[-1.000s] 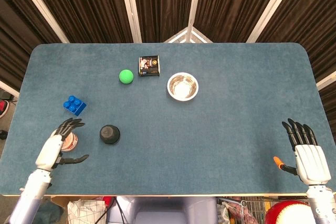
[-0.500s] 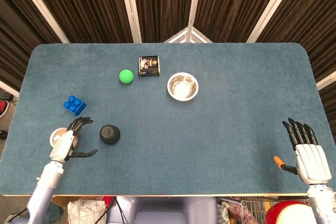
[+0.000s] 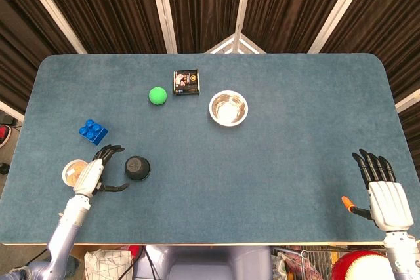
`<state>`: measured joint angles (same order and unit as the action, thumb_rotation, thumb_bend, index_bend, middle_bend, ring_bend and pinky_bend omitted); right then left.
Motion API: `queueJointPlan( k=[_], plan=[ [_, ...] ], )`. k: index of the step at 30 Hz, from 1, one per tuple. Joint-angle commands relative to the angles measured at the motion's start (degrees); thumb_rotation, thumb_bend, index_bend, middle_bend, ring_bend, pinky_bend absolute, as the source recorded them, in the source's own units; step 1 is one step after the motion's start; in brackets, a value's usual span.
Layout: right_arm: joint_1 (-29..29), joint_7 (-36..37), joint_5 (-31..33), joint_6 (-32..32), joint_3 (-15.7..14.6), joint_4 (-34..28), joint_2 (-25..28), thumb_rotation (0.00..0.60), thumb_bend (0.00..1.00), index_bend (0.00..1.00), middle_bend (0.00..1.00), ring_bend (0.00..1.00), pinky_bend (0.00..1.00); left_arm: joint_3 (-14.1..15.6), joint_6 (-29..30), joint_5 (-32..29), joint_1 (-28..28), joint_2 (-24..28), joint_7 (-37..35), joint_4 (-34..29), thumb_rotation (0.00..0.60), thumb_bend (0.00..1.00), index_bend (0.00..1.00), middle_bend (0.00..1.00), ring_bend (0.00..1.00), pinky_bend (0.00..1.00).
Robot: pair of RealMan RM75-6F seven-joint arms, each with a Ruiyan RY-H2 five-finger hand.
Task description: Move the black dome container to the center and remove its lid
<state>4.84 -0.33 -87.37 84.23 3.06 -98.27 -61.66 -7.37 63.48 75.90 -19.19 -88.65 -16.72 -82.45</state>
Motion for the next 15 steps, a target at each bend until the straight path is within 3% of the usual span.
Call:
queueJointPlan(
  k=[1, 15],
  plan=[
    [0.22, 0.2, 0.33, -0.3, 0.23, 0.13, 0.02, 0.6, 0.23, 0.0, 0.0, 0.0, 0.0, -0.1, -0.23, -0.09, -0.35, -0.84, -0.94, 1.35, 0.6, 0.1, 0.19, 0.11, 0.0, 0.0],
    [0.68, 0.58, 0.73, -1.21, 0.28, 0.28, -0.13, 0.6, 0.23, 0.0, 0.0, 0.0, 0.0, -0.14, -2.07, -0.63, -1.63, -3.77, -3.7, 7.26, 0.6, 0.1, 0.19, 0.15, 0.0, 0.0]
  ],
)
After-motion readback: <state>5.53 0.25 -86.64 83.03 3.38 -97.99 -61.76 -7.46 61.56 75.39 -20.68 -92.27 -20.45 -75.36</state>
